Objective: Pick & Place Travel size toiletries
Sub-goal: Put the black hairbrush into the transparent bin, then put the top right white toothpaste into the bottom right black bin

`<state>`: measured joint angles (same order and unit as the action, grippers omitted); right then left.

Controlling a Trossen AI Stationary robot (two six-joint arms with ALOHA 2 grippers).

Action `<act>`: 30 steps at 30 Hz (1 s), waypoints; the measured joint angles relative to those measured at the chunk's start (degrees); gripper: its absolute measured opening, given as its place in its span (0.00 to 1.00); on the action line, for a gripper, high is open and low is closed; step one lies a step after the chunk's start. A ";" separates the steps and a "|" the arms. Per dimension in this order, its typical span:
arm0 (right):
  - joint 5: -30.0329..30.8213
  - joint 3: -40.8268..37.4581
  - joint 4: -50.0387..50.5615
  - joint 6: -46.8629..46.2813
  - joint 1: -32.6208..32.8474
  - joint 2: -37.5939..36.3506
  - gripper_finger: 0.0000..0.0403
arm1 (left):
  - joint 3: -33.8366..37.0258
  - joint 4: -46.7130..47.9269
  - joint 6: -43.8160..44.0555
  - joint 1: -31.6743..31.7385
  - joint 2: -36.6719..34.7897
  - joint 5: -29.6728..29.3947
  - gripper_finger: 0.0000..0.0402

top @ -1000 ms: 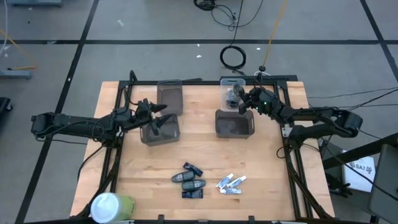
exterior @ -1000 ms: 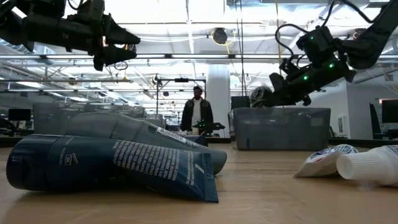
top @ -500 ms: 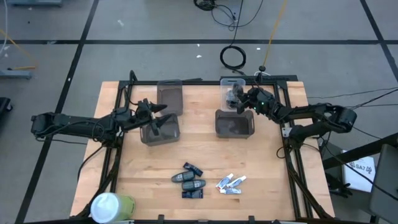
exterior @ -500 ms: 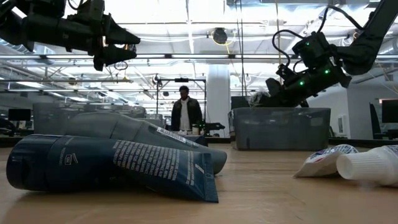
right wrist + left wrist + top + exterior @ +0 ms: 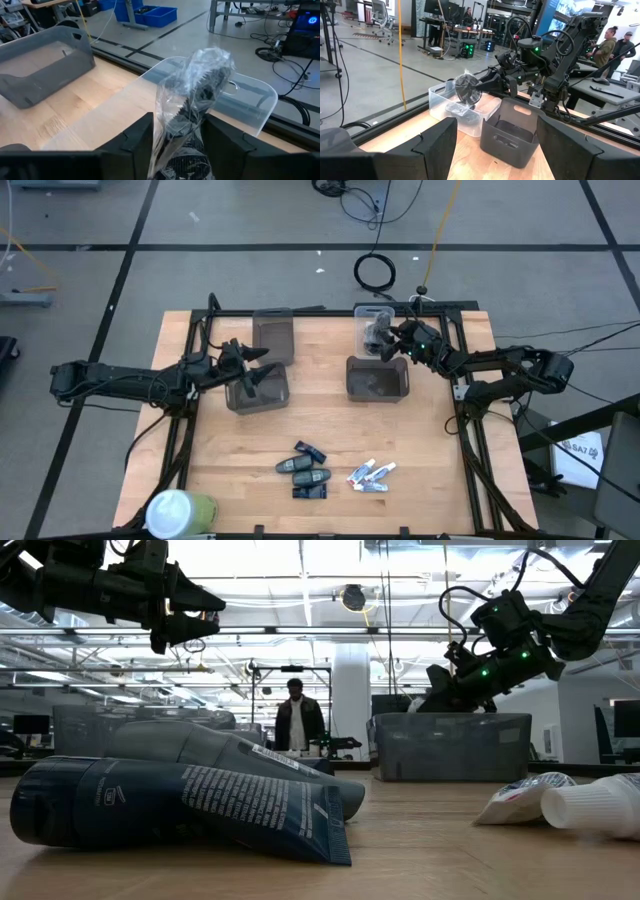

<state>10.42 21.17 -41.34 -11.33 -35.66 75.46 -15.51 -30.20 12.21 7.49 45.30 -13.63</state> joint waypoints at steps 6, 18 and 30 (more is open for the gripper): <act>-0.01 0.00 -0.22 0.00 0.02 0.00 0.44 | 0.00 0.02 0.00 0.00 0.00 -0.02 0.67; -0.20 -0.02 -0.45 0.02 0.13 0.00 0.53 | -0.02 0.02 0.00 0.00 0.00 0.00 0.67; -6.24 -0.02 -5.60 0.10 0.15 -0.04 0.61 | -0.02 0.13 0.00 -0.02 0.02 -0.02 0.67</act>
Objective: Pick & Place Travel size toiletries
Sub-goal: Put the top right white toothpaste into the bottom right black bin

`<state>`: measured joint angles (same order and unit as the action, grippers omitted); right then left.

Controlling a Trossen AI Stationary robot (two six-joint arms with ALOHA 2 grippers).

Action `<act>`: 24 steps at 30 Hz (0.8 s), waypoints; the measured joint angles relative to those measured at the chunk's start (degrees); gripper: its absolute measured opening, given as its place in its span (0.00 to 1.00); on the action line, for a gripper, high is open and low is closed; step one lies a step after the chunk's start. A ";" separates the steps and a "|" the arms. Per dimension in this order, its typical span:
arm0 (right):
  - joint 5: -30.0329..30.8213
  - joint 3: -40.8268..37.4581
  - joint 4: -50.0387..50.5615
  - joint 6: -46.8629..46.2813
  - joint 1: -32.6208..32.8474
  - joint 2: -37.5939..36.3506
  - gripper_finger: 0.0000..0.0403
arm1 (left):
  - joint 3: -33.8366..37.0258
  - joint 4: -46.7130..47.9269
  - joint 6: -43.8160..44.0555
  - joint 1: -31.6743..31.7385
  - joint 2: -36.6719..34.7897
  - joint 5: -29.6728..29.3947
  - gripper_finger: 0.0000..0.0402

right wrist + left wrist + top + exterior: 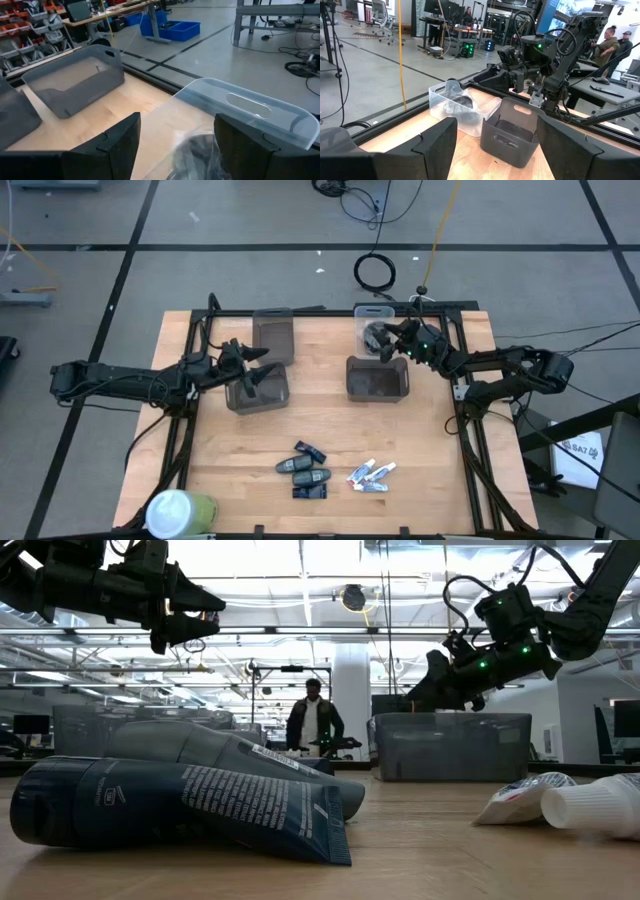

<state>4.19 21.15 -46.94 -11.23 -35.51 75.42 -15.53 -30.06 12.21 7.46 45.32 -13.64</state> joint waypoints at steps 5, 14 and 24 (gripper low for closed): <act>-1.06 0.00 0.07 -0.05 -0.02 0.00 0.60 | 0.00 0.04 0.00 0.00 0.00 0.01 0.67; -15.48 -0.04 -3.52 0.54 0.86 -1.35 0.59 | 0.00 0.09 0.00 0.00 0.00 0.02 0.67; -20.45 -0.04 -1.54 8.27 19.45 -13.75 0.58 | 0.00 0.00 0.00 0.00 0.00 0.02 0.67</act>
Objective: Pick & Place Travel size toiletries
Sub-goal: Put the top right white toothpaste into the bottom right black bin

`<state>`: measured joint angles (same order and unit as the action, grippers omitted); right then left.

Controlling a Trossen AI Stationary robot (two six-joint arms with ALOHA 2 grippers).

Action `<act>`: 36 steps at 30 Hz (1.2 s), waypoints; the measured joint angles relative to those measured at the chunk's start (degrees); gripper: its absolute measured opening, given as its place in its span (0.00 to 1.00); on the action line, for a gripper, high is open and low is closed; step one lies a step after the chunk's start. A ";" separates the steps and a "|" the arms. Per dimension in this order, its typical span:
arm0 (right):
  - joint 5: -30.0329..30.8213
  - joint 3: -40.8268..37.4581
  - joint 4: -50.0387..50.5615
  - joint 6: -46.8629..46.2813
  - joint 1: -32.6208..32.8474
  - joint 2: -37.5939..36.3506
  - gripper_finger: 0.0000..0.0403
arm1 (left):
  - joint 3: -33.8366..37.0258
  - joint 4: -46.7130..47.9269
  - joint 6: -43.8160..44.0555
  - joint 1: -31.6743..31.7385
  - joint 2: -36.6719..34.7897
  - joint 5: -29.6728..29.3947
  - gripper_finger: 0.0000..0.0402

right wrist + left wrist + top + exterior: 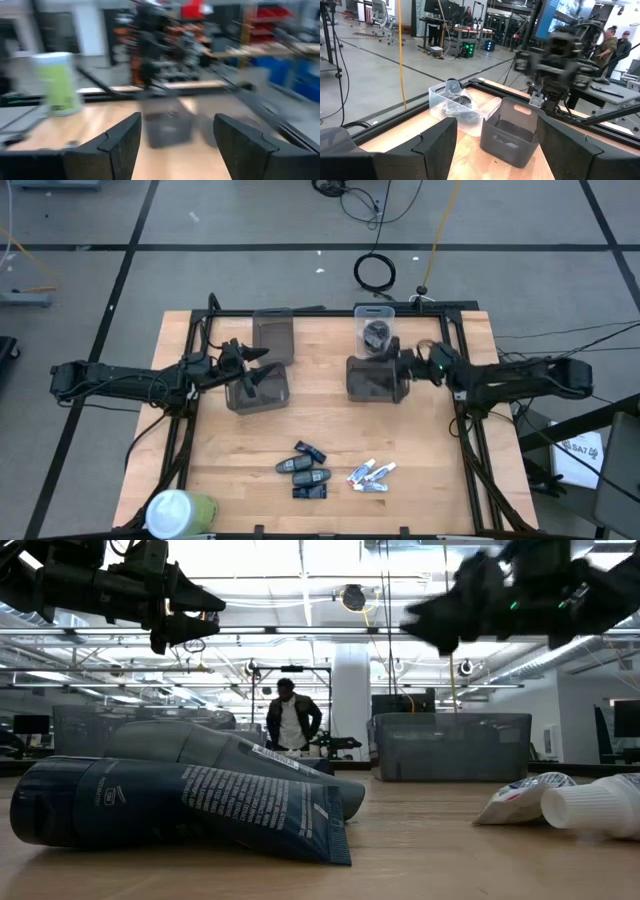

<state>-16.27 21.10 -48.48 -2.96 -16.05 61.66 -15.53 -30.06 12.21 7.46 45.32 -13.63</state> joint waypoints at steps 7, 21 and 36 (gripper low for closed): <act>10.09 3.56 11.77 2.65 17.84 -7.80 0.58 | 0.00 -0.04 0.00 0.00 0.00 0.00 0.67; 35.97 19.67 53.61 -10.58 52.52 1.86 0.58 | 0.00 -0.04 0.01 0.00 0.00 0.00 0.67; 37.16 16.02 47.28 -24.42 60.06 20.84 0.58 | -0.02 -0.09 0.00 0.00 0.00 0.00 0.67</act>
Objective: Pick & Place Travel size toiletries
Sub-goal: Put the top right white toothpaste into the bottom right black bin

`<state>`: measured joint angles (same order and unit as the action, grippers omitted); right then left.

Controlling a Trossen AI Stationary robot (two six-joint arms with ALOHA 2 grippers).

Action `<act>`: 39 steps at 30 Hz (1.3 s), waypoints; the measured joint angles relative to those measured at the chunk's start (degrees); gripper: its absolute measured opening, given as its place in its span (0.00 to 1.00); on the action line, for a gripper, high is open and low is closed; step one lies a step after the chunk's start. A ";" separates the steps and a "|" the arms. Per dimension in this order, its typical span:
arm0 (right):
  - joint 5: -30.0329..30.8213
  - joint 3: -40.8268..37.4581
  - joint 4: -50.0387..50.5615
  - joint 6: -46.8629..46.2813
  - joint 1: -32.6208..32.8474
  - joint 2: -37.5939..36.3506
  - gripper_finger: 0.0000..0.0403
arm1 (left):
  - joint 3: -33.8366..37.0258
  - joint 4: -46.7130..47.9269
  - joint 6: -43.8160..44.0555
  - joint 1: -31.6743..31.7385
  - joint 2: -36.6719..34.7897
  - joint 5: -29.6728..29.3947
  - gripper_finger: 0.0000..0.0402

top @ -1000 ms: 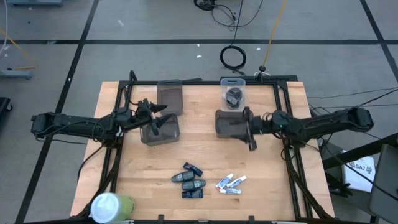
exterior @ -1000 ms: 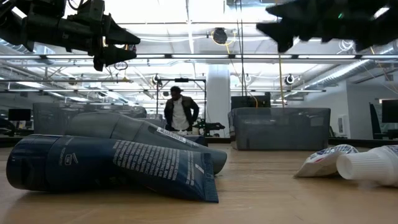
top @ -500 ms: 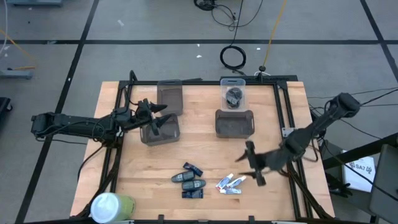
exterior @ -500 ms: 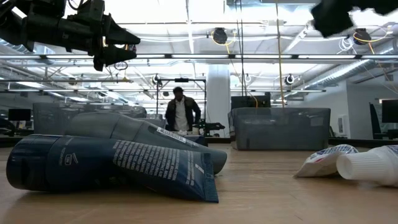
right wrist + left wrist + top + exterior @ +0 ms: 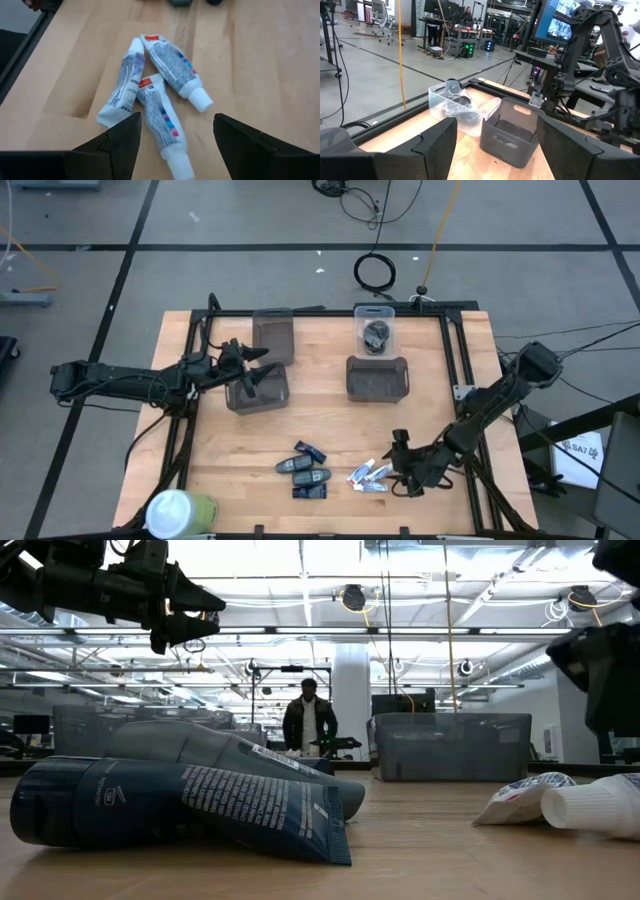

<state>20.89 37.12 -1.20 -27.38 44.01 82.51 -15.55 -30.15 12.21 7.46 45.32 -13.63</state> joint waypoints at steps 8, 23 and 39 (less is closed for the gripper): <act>-1.82 -0.01 -2.60 1.12 -0.07 5.90 0.58 | 0.00 -0.01 0.00 0.01 0.00 0.00 0.67; -3.21 -0.02 -4.60 3.21 -2.50 7.42 0.48 | 0.00 -0.02 0.01 0.01 0.00 0.00 0.67; -6.17 -3.42 -8.28 4.14 -6.11 7.36 0.21 | 0.00 -0.02 0.02 0.02 0.00 0.02 0.67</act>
<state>14.72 33.70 -9.47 -23.24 37.90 89.86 -15.55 -30.17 12.23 7.49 45.32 -13.61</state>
